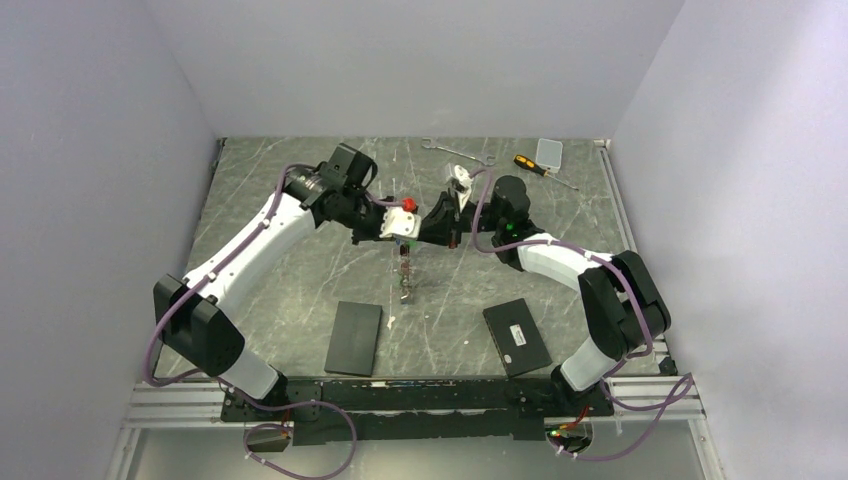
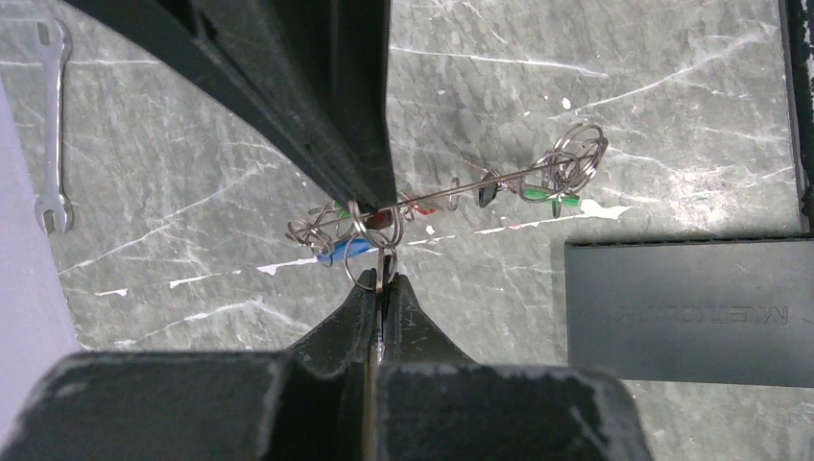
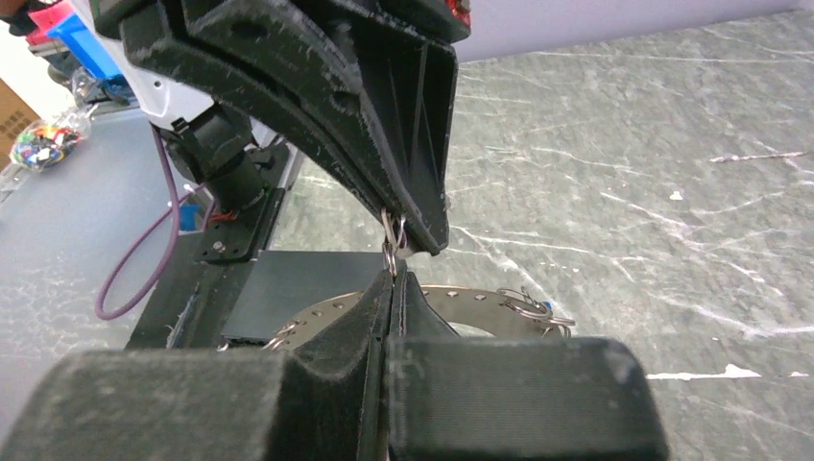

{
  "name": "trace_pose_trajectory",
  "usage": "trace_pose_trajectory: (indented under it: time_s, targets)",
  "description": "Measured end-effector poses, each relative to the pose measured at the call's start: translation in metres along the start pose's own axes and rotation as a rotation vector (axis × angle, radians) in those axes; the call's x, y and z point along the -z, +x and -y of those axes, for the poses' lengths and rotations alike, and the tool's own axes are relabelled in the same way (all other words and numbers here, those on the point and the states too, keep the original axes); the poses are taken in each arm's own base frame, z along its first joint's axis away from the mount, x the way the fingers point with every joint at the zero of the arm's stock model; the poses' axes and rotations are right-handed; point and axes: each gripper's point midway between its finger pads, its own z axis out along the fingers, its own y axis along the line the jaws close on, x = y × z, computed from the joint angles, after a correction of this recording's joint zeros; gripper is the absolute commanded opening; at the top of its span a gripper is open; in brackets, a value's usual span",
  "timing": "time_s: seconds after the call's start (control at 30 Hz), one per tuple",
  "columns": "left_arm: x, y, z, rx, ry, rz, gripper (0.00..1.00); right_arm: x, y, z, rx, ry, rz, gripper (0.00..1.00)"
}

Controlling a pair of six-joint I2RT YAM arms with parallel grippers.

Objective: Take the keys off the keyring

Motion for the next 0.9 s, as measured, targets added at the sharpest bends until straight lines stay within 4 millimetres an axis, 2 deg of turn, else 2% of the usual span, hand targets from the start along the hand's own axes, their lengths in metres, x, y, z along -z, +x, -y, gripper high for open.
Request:
trace_pose_trajectory:
  time_s: [0.3, 0.7, 0.9]
  targets:
    - [-0.010, -0.001, 0.009, -0.029, 0.022, -0.051, 0.00, 0.003, -0.002, 0.002, -0.015, 0.010, 0.005, 0.00]
    - [-0.009, 0.002, 0.008, 0.011, 0.011, -0.056, 0.00, 0.003, -0.002, 0.004, -0.010, 0.015, 0.006, 0.00]
    - [-0.004, 0.009, 0.003, 0.047, -0.006, -0.062, 0.00, 0.004, 0.002, 0.003, -0.006, 0.016, 0.002, 0.00]
